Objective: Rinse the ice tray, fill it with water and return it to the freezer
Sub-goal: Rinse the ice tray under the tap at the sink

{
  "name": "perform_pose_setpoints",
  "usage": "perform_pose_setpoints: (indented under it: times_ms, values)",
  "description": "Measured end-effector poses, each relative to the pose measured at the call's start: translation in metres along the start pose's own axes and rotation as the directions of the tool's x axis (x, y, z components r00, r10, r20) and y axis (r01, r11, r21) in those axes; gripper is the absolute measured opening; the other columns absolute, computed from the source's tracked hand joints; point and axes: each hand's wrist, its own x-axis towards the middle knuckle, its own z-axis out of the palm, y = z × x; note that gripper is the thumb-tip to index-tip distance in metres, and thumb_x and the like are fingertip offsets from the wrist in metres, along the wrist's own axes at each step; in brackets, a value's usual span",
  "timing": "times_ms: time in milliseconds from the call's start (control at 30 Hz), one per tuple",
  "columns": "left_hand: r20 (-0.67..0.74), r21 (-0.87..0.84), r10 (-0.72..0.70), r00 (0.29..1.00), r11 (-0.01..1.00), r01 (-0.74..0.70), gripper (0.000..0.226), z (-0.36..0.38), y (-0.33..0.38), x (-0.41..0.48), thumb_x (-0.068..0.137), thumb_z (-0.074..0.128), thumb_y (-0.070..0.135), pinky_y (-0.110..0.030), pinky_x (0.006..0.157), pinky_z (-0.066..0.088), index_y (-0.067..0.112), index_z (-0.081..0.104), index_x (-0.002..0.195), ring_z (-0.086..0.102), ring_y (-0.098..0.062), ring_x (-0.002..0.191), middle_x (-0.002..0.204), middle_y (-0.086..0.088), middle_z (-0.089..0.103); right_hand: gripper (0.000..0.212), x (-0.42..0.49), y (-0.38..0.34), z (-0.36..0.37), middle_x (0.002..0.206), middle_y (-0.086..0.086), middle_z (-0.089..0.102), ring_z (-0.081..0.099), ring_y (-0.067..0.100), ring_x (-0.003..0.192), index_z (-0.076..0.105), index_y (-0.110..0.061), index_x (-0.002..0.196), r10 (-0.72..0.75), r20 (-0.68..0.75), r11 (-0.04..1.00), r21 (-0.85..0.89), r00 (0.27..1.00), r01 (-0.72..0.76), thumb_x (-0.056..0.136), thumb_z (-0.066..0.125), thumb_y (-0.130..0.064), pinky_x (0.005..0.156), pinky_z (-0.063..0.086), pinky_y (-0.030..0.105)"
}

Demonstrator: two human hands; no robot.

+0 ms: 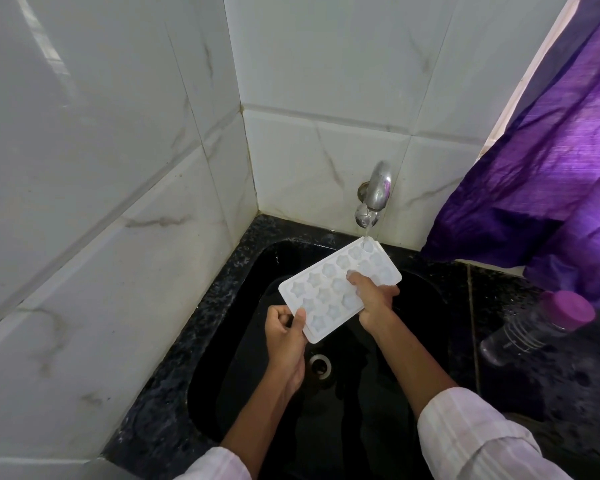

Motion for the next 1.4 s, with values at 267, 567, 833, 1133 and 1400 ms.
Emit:
perform_pose_setpoints:
  times_ms: [267, 567, 833, 1133, 1400]
  values:
    - [-0.005, -0.007, -0.005, 1.0, 1.0, 0.004, 0.007, -0.003, -0.002, -0.003, 0.099, 0.056, 0.004, -0.048, 0.088, 0.059, 0.005, 0.049, 0.1, 0.071, -0.029, 0.101, 0.109, -0.017, 0.069, 0.089, -0.005, 0.006, 0.002, 0.112, 0.005, 0.05, 0.058, 0.025, 0.099, 0.025, -0.018, 0.137, -0.013, -0.036, 1.0, -0.007, 0.999, 0.013, 0.072, 0.086, -0.014, 0.094, 0.055, 0.051]
    - [0.001, -0.006, 0.009, 1.0, 1.0, -0.009, 0.008, -0.008, 0.001, -0.003, 0.099, 0.056, 0.003, -0.043, 0.085, 0.06, 0.005, 0.049, 0.096, 0.071, -0.025, 0.097, 0.11, -0.018, 0.068, 0.088, -0.008, 0.006, 0.003, 0.117, 0.008, 0.052, 0.058, 0.022, 0.093, 0.026, -0.017, 0.137, -0.01, -0.02, 1.0, -0.01, 1.0, 0.01, 0.072, 0.085, -0.012, 0.092, 0.055, 0.05]
    - [0.011, -0.023, 0.007, 1.0, 1.0, -0.007, 0.008, -0.013, 0.002, -0.003, 0.099, 0.056, 0.003, -0.03, 0.07, 0.06, 0.005, 0.048, 0.099, 0.073, -0.019, 0.093, 0.11, -0.016, 0.069, 0.092, -0.01, 0.01, 0.006, 0.113, 0.005, 0.049, 0.058, 0.027, 0.102, 0.024, -0.019, 0.139, -0.015, -0.029, 1.0, -0.016, 0.999, 0.015, 0.072, 0.087, -0.014, 0.095, 0.054, 0.053]
    - [0.011, -0.01, 0.0, 1.0, 1.0, 0.0, 0.009, -0.016, -0.002, -0.004, 0.098, 0.057, 0.003, -0.038, 0.078, 0.061, 0.003, 0.049, 0.101, 0.073, -0.023, 0.094, 0.109, -0.017, 0.07, 0.088, -0.013, 0.014, 0.003, 0.114, 0.009, 0.051, 0.06, 0.027, 0.1, 0.025, -0.017, 0.137, -0.003, -0.051, 1.0, -0.014, 0.999, 0.002, 0.072, 0.084, -0.013, 0.094, 0.055, 0.05]
    - [0.01, -0.009, -0.008, 1.0, 1.0, 0.009, 0.009, -0.014, -0.002, -0.001, 0.098, 0.058, 0.004, -0.035, 0.074, 0.06, 0.004, 0.05, 0.101, 0.073, -0.024, 0.094, 0.108, -0.017, 0.07, 0.091, -0.008, 0.012, 0.002, 0.116, 0.009, 0.054, 0.061, 0.028, 0.103, 0.025, -0.018, 0.137, 0.008, -0.038, 1.0, -0.01, 0.999, -0.008, 0.069, 0.086, -0.014, 0.094, 0.054, 0.052]
